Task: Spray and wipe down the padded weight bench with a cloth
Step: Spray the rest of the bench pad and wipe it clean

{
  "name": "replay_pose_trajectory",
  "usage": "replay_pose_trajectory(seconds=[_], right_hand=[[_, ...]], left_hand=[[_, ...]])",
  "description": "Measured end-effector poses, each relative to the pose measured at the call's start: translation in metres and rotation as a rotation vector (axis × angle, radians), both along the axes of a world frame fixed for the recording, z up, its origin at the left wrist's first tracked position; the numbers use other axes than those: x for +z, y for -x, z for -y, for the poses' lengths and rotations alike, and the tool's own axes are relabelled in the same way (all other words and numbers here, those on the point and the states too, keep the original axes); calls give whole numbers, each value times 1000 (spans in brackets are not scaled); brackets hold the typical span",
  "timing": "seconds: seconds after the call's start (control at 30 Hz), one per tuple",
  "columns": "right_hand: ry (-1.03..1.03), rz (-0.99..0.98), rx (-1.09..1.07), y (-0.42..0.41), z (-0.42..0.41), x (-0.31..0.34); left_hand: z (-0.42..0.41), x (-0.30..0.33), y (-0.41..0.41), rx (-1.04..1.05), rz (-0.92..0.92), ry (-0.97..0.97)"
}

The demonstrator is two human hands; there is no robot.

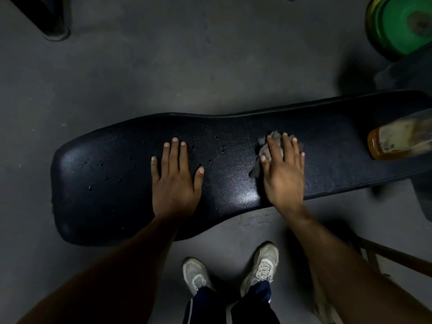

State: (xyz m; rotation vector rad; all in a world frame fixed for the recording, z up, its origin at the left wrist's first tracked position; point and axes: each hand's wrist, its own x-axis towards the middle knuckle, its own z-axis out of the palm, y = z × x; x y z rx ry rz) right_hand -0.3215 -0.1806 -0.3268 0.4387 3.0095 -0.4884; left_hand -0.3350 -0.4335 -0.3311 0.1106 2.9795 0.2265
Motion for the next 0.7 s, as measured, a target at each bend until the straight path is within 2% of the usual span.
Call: replay_pose_trajectory(seconds=[0.07, 0.17, 0.3, 0.37, 0.5, 0.63, 0.7], right_hand=[[24, -11, -11, 29, 12, 0], [40, -29, 135, 45, 39, -1], [12, -30, 421, 18, 54, -3], [-23, 0, 490, -1, 42, -2], [-45, 3, 315, -10, -6, 1], [-24, 9, 67, 40, -22, -1], [-11, -11, 26, 69, -4, -2]], left_hand=[[0, 1, 1, -3, 8, 3], [0, 2, 0, -9, 21, 2], [0, 2, 0, -15, 29, 2], [0, 3, 0, -16, 32, 2], [-1, 3, 0, -5, 25, -4], [-1, 4, 1, 2, 29, 0], [-1, 4, 1, 4, 38, 4]])
